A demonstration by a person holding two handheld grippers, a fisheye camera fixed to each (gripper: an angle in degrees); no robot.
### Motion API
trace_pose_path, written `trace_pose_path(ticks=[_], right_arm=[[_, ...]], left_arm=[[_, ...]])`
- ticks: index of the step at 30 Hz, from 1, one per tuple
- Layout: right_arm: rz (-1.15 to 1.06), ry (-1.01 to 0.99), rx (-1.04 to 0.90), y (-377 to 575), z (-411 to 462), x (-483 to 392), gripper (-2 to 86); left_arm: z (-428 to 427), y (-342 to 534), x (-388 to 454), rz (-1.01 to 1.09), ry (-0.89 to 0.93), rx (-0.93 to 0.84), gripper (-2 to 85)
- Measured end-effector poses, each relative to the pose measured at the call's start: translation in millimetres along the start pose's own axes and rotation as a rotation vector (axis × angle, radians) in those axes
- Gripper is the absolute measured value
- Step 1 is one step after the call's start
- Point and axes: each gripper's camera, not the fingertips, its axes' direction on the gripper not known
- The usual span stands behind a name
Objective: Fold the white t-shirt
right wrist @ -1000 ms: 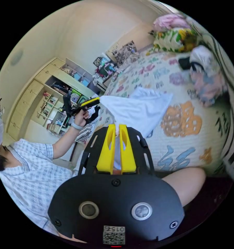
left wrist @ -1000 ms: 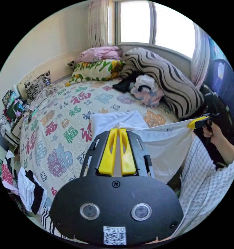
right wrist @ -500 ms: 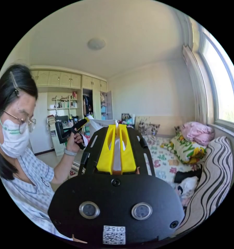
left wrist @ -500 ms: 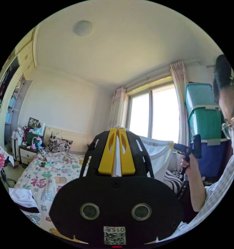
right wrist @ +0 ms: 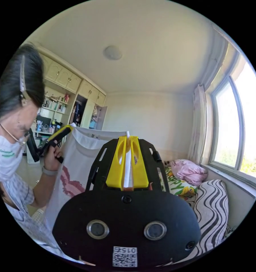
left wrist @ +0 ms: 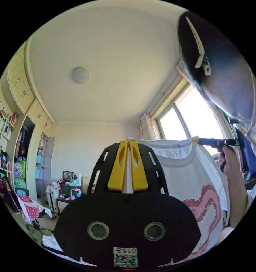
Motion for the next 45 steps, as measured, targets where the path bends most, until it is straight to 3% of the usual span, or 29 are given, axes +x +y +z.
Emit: trace_pose_path(ticks=[5, 7, 9, 10, 11, 13, 16, 20, 25, 30, 32, 34, 37, 45], right_arm=[[0.065, -0.013, -0.236, 31.9, 166.6, 71.1, 1.6], [0.130, -0.026, -0.315, 51.7, 242.8, 104.6, 2.4], [0.240, -0.101, -0.443, 86.0, 323.5, 141.3, 3.9], [0.350, -0.207, -0.567, 115.9, 365.4, 164.7, 5.4], [0.420, -0.337, -0.616, 146.0, 386.1, 180.5, 6.1], [0.469, -0.423, -0.617, 189.8, 386.2, 193.2, 6.7], [0.490, -0.473, -0.781, 275.2, 363.1, 204.8, 7.8], [0.739, -0.454, -1.057, 401.2, 301.5, 237.8, 9.5], [1.058, -0.416, -1.082, 477.7, 245.9, 268.5, 11.3], [1.081, -0.474, -1.145, 501.7, 279.8, 280.6, 10.4], [1.123, -0.484, -1.149, 507.0, 300.0, 296.5, 4.5], [1.148, -0.517, -1.146, 503.7, 311.4, 307.6, 2.0], [0.974, -0.457, -1.247, 476.2, 318.2, 321.8, 0.8], [0.734, -0.487, -1.458, 438.4, 297.4, 325.2, 0.7]], left_arm=[[135.7, 96.3, -28.2, 0.071, -0.063, -0.260, -0.5], [230.1, 168.9, -39.1, 0.157, -0.135, -0.425, -0.3], [298.3, 233.3, -52.8, 0.176, -0.168, -0.637, 0.1], [329.3, 275.0, -67.9, 0.139, -0.180, -0.810, 0.3], [336.8, 293.9, -77.2, 0.096, -0.175, -0.871, 0.3], [321.6, 358.3, -112.4, -0.101, -0.026, -0.918, 0.3], [264.1, 437.4, -148.6, -0.243, 0.079, -1.028, 0.8], [179.5, 525.3, -192.2, -0.391, 0.036, -1.317, 4.3], [98.0, 607.0, -243.0, -0.670, -0.107, -1.548, 10.1], [116.5, 695.9, -238.0, -0.874, 0.050, -1.670, 10.8], [133.5, 724.1, -227.0, -0.836, 0.035, -1.741, 9.8], [153.4, 743.9, -213.7, -0.657, -0.010, -1.829, 5.1], [167.6, 758.3, -209.1, -0.681, 0.162, -1.869, 1.8], [146.1, 758.1, -183.4, -0.525, 0.148, -1.876, 1.0]])
